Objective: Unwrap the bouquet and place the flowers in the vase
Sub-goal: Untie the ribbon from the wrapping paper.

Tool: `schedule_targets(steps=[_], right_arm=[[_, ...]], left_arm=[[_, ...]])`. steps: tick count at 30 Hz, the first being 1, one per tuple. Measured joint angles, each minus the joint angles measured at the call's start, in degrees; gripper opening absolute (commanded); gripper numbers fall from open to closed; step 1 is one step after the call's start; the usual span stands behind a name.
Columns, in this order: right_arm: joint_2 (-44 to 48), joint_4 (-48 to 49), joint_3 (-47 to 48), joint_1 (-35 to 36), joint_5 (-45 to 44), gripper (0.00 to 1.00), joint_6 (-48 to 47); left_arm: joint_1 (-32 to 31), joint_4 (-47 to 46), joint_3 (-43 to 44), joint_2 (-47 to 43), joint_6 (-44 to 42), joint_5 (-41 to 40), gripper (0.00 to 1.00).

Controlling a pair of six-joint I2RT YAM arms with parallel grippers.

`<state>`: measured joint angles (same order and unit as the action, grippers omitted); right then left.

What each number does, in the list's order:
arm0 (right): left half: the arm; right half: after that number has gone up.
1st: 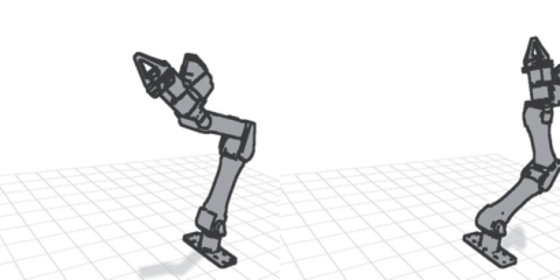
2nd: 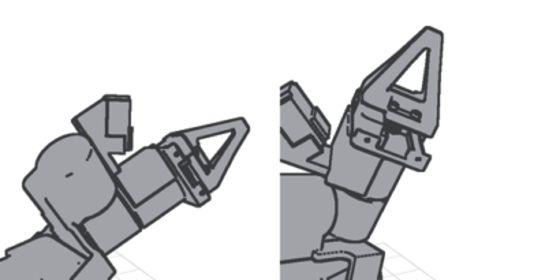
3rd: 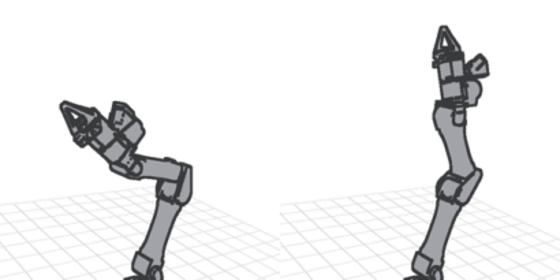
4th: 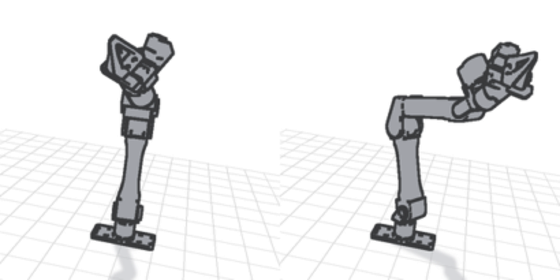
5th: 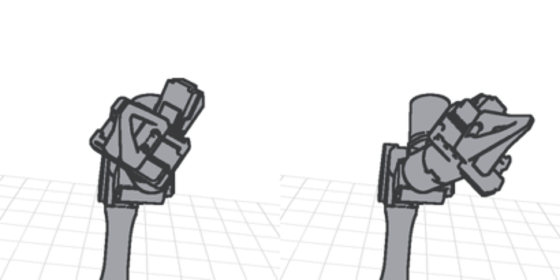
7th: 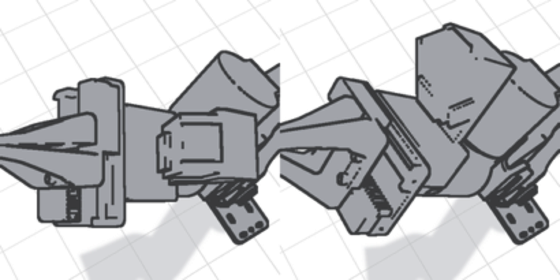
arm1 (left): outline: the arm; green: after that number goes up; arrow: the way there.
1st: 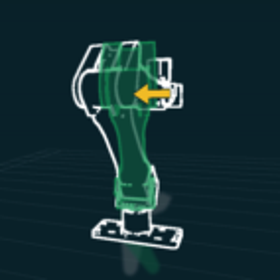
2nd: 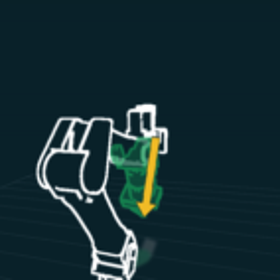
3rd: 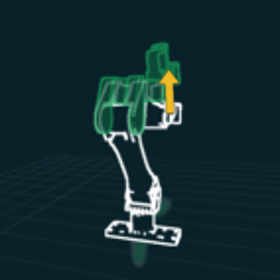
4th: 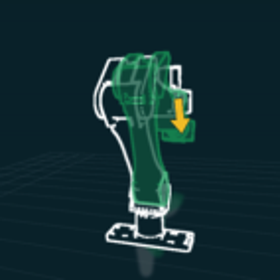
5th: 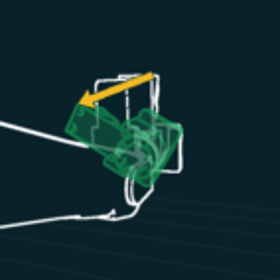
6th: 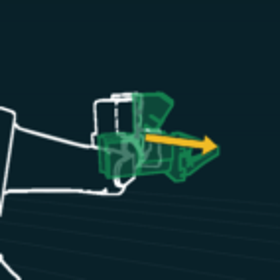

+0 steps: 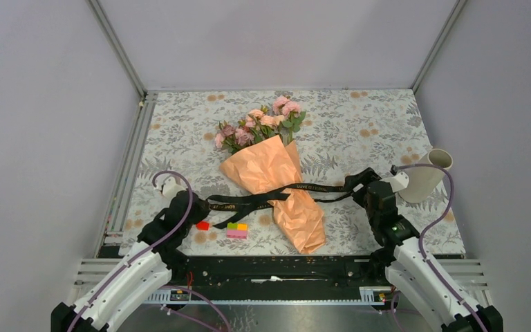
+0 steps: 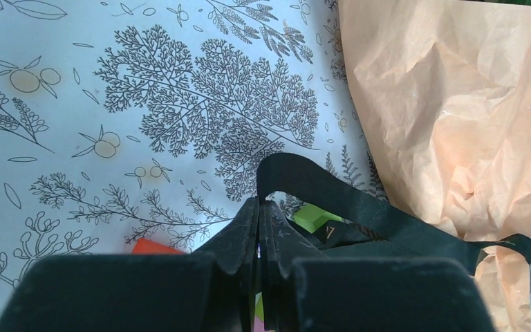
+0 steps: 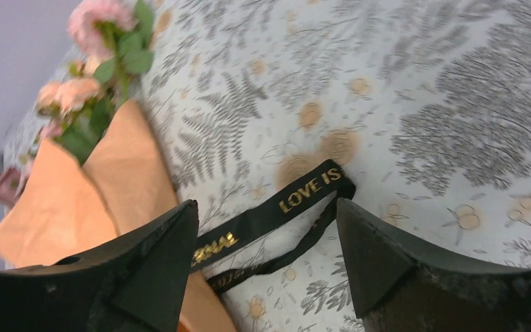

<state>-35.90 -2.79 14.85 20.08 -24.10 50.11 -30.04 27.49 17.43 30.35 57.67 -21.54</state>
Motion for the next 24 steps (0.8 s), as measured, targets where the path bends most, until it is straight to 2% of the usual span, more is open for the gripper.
schedule_targets(steps=[3,5,7,10,15,20,24], right_arm=[[0.50,0.04,2.45,0.00,5.18,0.81,-5.62],[-1.62,0.02,5.77,0.00,9.84,0.81,-9.60],[-4.52,0.37,9.11,0.00,14.95,0.80,-12.94],[-10.19,1.84,13.62,0.31,24.11,0.81,-18.14],[-18.18,1.29,17.94,6.64,32.35,0.81,-27.15],[-24.15,0.39,21.75,16.06,32.72,0.81,-34.53],[-29.55,-0.50,24.96,20.02,31.34,0.79,-39.80]], left_arm=[[0.00,0.52,-0.20,-0.35,-0.44,-0.17,0.19],[0.00,1.42,-0.20,-0.48,-0.87,-0.24,0.33],[0.00,2.40,-0.17,-1.09,-1.73,-0.39,0.53],[0.00,3.78,0.24,-1.79,-3.96,-0.90,0.67],[0.00,3.98,3.65,-1.11,-10.23,-0.28,0.70],[-0.79,-1.11,5.97,2.60,-16.06,4.39,0.71],[-1.79,-4.37,5.97,5.11,-17.73,7.91,0.72]])
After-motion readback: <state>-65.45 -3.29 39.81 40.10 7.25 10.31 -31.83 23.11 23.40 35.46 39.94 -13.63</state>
